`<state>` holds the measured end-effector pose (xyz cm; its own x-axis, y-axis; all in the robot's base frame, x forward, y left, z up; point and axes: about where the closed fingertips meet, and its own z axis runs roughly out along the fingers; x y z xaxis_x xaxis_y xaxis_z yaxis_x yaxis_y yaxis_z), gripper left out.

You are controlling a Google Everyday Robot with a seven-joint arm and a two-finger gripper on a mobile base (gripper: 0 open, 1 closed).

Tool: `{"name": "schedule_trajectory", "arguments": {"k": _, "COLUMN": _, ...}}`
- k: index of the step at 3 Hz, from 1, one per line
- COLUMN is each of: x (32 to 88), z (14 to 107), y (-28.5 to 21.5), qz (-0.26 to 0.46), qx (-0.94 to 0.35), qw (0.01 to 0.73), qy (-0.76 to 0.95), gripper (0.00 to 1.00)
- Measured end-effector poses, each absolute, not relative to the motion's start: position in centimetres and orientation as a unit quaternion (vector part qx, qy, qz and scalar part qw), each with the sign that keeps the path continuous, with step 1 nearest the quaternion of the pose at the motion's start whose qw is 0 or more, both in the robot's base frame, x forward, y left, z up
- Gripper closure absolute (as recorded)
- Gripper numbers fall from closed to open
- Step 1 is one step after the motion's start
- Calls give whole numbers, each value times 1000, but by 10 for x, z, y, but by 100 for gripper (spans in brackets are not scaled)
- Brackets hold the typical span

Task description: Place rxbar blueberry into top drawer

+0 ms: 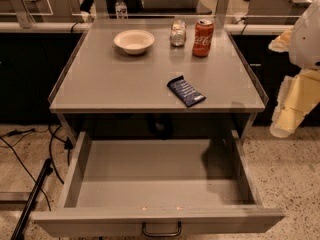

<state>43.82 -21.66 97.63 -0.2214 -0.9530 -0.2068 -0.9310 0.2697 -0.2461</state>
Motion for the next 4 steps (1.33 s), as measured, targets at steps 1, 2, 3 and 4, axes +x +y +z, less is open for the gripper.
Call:
{"name": "schedule_trajectory", "arguments": {"k": 1, "x": 438, "z": 976, "y": -217, "qz": -35, "qx": -603, "qw": 159, "qy": 781, "gripper": 0}}
{"name": "schedule_trajectory", "arguments": {"k": 2, "x": 443, "z": 976, "y": -216, "qz": -39, "qx": -595, "qw": 162, "qy": 786, "gripper": 0}}
{"name": "schedule_trajectory", "arguments": {"k": 3, "x": 461, "z": 973, "y": -212, "qz": -33, "qx": -560, "qw": 179, "qy": 808, "gripper": 0}}
{"name": "schedule_trajectory", "arguments": {"k": 4, "x": 483, "z": 970, "y": -202, "qz": -11, "qx": -482, "qw": 204, "qy": 852, "gripper": 0}}
